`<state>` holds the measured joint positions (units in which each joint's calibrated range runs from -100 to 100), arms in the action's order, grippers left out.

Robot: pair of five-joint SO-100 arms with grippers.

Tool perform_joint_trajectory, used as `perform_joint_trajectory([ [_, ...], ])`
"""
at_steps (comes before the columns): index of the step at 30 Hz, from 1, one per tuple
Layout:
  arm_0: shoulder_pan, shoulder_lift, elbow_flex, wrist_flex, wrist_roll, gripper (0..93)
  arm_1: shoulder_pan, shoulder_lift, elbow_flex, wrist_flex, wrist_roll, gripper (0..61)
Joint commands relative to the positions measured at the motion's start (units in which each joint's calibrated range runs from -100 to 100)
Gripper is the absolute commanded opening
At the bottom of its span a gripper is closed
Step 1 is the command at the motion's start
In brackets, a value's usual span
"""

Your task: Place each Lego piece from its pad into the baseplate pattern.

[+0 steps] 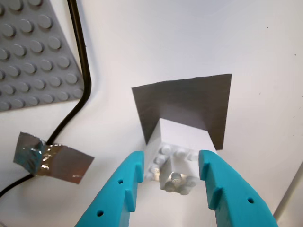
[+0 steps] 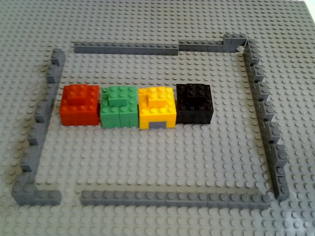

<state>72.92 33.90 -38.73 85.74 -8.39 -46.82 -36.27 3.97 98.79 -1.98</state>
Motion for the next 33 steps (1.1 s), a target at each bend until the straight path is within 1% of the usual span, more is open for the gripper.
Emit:
perform_joint_trajectory([
  [1,1.69,-4.28,-1.13,-0.47,-0.13,13.9,8.55,-7.68,6.01,0.39,0.44,0.2],
  [2,2.13,-4.28,-1.22,-0.55,-0.13,13.9,10.15,-8.28,7.01,0.39,0.59,0.2],
  [3,2.92,-3.85,-2.13,-0.47,-0.13,15.1,15.66,-10.17,9.89,0.31,1.17,0.2],
  [8,3.94,-3.51,-4.11,-0.14,-0.18,15.8,25.31,-12.14,16.67,0.07,2.20,0.2],
  [9,4.74,-3.34,-4.20,-0.06,-0.18,15.8,30.53,-12.49,20.01,0.23,2.59,0.2],
  [11,4.81,-3.34,-4.20,-0.06,-0.18,15.6,33.94,-12.31,21.00,-0.50,2.54,0.2],
  [16,5.10,-3.08,-3.48,-0.06,-0.28,15.2,39.38,-8.28,23.80,-3.68,1.91,0.2],
  [18,5.03,-2.39,-3.75,0.02,-1.16,15.2,40.83,-6.82,23.89,-5.71,1.52,0.2],
  [20,4.96,-1.71,-4.20,0.75,-1.26,15.2,41.92,-5.28,24.34,-8.56,1.17,0.2],
  [21,4.88,-1.28,-4.29,1.49,-1.31,15.2,42.65,-3.82,25.24,-11.65,0.93,0.2],
  [24,4.88,-0.85,-4.29,1.49,-1.31,15.1,43.44,-1.76,27.14,-16.45,0.64,0.2],
  [26,4.74,-0.25,-4.38,1.49,-1.31,15.1,44.82,0.56,29.40,-21.25,0.49,0.2],
  [29,4.74,0.35,-4.47,1.40,-1.31,15.1,45.91,2.28,30.30,-22.88,0.59,0.2],
  [33,4.67,3.27,-8.00,1.40,-1.31,15.1,48.09,5.80,31.02,-24.51,1.03,0.2],
])
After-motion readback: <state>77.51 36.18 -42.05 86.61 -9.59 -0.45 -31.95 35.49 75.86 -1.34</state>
